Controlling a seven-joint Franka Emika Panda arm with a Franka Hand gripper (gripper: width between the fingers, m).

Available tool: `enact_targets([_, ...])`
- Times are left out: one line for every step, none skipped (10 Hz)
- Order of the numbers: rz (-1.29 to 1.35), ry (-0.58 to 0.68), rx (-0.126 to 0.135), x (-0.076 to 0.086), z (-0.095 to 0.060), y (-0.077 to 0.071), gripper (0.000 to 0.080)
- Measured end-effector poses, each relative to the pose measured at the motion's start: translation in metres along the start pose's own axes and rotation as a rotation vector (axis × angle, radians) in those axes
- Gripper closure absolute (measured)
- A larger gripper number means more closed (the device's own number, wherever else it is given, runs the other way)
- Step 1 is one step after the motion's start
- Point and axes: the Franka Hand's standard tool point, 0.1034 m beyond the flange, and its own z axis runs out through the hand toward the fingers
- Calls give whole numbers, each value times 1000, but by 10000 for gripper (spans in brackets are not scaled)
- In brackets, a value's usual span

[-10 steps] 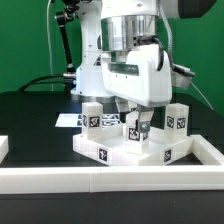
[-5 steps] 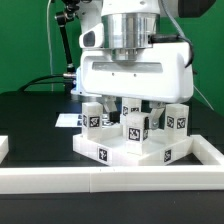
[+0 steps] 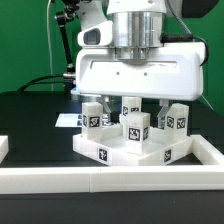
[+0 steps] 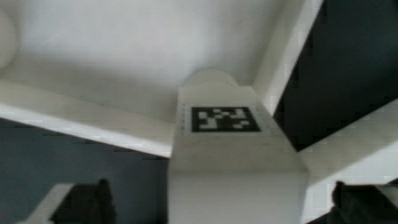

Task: Assemble square table

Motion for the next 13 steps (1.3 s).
enact_targets([0, 0, 0, 0, 0, 0, 327])
enact_targets([1, 0, -1, 0, 0, 1, 462])
enact_targets([2, 0, -1, 0, 0, 1, 462])
enact_targets([9, 0, -1, 1, 0, 1, 511])
enact_targets([37, 0, -1, 1, 0, 1, 511])
enact_targets([37, 0, -1, 1, 0, 1, 511])
enact_targets([112, 0, 0, 1, 1, 1, 511])
enact_targets([201, 0, -1, 0, 1, 1, 511])
enact_targets([273, 0, -1, 0, 1, 1, 511])
enact_targets([351, -1, 0, 0, 1, 1, 510])
enact_targets([439, -2, 0, 0, 1, 2, 509])
enact_targets([562, -2, -1, -2, 1, -1, 509])
enact_targets([667, -3, -1, -4, 2, -4, 509])
